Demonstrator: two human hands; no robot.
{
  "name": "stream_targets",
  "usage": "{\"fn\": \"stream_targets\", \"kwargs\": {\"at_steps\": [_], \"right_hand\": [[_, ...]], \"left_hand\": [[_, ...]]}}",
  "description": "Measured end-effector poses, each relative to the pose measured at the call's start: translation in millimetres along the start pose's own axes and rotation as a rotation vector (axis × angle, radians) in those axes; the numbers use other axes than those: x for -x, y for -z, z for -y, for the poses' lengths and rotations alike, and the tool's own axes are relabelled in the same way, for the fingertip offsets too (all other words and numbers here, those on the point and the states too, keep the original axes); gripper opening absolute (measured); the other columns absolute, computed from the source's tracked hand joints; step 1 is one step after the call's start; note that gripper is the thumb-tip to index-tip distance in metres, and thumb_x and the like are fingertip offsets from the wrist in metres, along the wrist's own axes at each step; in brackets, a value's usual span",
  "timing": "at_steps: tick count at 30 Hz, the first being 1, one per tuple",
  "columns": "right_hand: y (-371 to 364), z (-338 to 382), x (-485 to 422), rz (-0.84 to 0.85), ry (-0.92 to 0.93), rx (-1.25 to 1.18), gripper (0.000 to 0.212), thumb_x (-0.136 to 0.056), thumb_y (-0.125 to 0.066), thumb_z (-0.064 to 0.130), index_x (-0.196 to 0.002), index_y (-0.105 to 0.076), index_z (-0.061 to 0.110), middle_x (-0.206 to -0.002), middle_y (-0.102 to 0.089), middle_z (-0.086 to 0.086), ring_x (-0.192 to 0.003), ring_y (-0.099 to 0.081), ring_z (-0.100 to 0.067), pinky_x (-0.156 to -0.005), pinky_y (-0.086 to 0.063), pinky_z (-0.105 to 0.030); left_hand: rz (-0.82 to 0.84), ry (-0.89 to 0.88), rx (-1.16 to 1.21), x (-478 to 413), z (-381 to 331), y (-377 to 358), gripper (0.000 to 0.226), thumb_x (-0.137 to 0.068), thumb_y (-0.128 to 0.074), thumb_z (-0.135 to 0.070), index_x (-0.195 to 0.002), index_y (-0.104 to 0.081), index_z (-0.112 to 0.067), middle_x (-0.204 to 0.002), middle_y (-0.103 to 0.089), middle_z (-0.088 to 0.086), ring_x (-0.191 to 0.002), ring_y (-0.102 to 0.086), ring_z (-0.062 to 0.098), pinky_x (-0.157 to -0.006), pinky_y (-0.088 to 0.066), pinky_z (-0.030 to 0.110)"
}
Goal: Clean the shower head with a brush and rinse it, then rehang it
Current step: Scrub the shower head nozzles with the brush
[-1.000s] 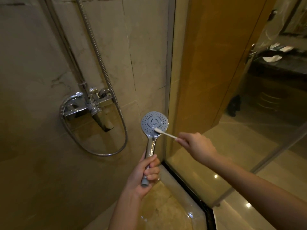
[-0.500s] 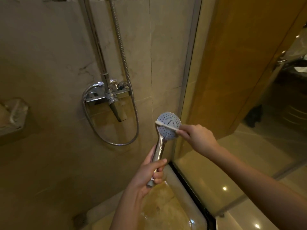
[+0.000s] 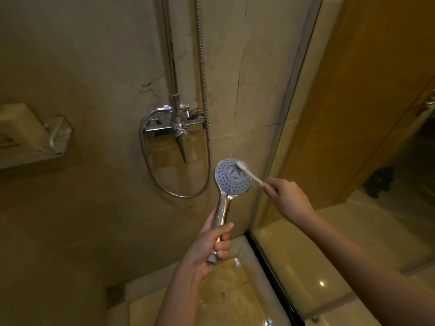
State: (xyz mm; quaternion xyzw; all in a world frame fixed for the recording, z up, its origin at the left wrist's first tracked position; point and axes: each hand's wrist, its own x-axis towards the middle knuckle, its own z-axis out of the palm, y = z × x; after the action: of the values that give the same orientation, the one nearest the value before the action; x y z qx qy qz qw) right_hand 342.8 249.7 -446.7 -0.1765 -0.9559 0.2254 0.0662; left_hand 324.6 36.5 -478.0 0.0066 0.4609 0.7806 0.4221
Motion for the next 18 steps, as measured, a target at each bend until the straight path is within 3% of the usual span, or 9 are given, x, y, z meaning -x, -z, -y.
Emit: {"fn": "stream_targets", "kwargs": {"at_steps": [3,7,11,13,16,18], "right_hand": [[-13.1,20.1,3.8,0.062,0.076,0.053,0.027,-0.097,-0.044,0.041,-0.077,-0.055,0.026,-0.066,-0.057,0.005,-0.060,-0.056,-0.013,-0.054,-0.046,-0.031],[-11.9,41.2,-15.0,-0.001,0.026,-0.012,0.028,-0.097,-0.045,0.041,-0.078,-0.058,0.025,-0.067,-0.061,0.001,-0.060,-0.059,-0.017,-0.059,-0.052,-0.041],[-31.0,77.0,-12.6,0.076,0.114,0.191,0.033,-0.096,-0.040,0.050,-0.079,-0.054,0.025,-0.068,-0.059,0.003,-0.064,-0.060,-0.014,-0.061,-0.055,-0.037],[-32.7,82.8,-23.2,0.030,0.088,0.204,0.034,-0.094,-0.036,0.053,-0.079,-0.054,0.028,-0.067,-0.058,0.005,-0.063,-0.060,-0.013,-0.061,-0.056,-0.037],[-32.2,91.0,-39.9,-0.057,0.032,0.179,0.037,-0.090,-0.033,0.058,-0.082,-0.056,0.030,-0.067,-0.059,0.005,-0.065,-0.061,-0.015,-0.062,-0.057,-0.043],[-40.6,108.5,-38.7,-0.031,0.064,0.188,0.038,-0.090,-0.033,0.057,-0.082,-0.057,0.029,-0.067,-0.059,0.005,-0.063,-0.061,-0.013,-0.060,-0.057,-0.040]], "left_hand": [[0.000,-0.013,0.068,3.5,-11.9,13.2,0.058,-0.085,-0.051,-0.001,-0.134,-0.043,-0.032,-0.054,-0.035,-0.002,-0.031,-0.029,0.000,-0.027,-0.024,0.011],[-0.015,-0.010,0.091,9.1,-31.1,31.0,0.057,-0.085,-0.052,-0.001,-0.133,-0.044,-0.031,-0.057,-0.035,-0.001,-0.031,-0.028,0.000,-0.027,-0.023,0.011],[0.037,0.005,0.224,13.0,-51.2,58.7,0.048,-0.076,-0.057,-0.006,-0.119,-0.050,-0.025,-0.055,-0.035,-0.003,-0.030,-0.029,-0.001,-0.025,-0.024,0.011],[0.049,0.005,0.235,14.9,-61.4,72.4,0.039,-0.076,-0.056,-0.007,-0.110,-0.052,-0.026,-0.054,-0.035,-0.004,-0.030,-0.029,-0.001,-0.025,-0.023,0.010],[0.032,0.009,0.238,22.9,-73.2,94.3,0.041,-0.077,-0.056,-0.007,-0.114,-0.050,-0.024,-0.054,-0.035,-0.004,-0.030,-0.029,-0.001,-0.025,-0.024,0.011],[0.025,0.013,0.274,27.5,-81.1,110.8,0.038,-0.078,-0.055,-0.007,-0.113,-0.049,-0.022,-0.054,-0.036,-0.003,-0.029,-0.030,0.000,-0.025,-0.025,0.011]]}}
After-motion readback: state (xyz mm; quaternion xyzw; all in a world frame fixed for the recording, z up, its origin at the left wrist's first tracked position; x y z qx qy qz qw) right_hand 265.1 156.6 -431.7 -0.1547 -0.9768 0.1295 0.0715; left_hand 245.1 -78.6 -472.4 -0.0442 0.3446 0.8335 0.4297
